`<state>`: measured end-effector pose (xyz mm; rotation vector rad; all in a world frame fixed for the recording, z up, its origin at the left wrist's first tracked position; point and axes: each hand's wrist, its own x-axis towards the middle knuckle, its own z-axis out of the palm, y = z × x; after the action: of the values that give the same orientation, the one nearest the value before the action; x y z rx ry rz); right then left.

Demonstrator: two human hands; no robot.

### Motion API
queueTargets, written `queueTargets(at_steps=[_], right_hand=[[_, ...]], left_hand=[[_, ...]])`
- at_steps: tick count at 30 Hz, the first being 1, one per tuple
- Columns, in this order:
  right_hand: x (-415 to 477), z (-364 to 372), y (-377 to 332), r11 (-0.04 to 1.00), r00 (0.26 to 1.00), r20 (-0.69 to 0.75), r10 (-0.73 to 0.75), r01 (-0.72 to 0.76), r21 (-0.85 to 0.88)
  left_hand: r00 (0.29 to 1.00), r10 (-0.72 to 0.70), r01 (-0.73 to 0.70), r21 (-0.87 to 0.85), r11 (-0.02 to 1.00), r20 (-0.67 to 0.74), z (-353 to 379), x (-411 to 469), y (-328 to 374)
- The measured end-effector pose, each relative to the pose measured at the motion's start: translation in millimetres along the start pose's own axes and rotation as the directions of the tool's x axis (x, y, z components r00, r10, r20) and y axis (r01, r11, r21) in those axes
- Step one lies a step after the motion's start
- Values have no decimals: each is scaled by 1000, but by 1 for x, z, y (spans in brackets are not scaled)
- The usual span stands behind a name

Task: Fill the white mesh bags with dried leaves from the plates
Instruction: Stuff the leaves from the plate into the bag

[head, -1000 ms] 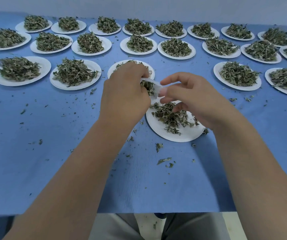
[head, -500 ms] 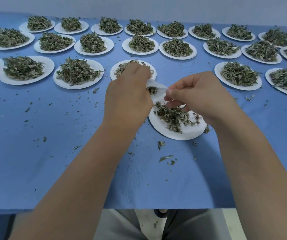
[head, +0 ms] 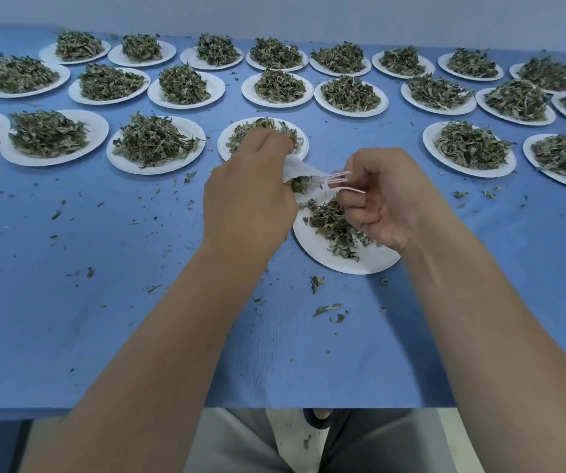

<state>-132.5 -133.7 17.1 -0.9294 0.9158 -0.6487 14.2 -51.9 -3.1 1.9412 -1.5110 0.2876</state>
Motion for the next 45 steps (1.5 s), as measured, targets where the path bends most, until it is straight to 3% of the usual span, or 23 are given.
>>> queueTargets(at_steps=[3,9,14,17,21,27,34,37,40,43,45], right_hand=[[2,2,1,998,998,-25,-50,49,-24],[0,4,-1,985,991,15,-136,136,-108],[-3,-1,2,999,998,68,-7,4,40],[-4,-7,0,997,989,127,71,-68,-26],[-3,-23,-11,986,992,118,-39,57,-154],[4,-32,-16,987,986,67,-154,157,-31],[7,-21,-23,959,945,176,-275,258,113],[12,-19,-28,948,941,147,-305,286,138],[21,-19,-30,948,945,81,-318,317,15],[26,-23,-27,908,936,-8,-352,340,-246],[24,-25,-22,818,917,-34,-397,337,-466]], left_hand=[[999,-15,19,-77,997,44,3,0,0],[953,217,-126,-376,918,212,4,3,5],[933,311,-252,-285,925,184,10,8,-2],[909,362,-319,-215,923,208,12,7,-2],[931,314,-281,-184,942,184,10,7,-8],[944,256,-208,-229,951,207,3,7,-7],[955,224,-167,-273,947,194,-16,4,-10],[964,173,-114,-271,956,202,-26,8,-6],[976,113,-62,-257,964,188,-29,14,0],[989,28,3,-208,978,144,-30,18,5],[989,13,1,-94,996,145,-27,20,5]])
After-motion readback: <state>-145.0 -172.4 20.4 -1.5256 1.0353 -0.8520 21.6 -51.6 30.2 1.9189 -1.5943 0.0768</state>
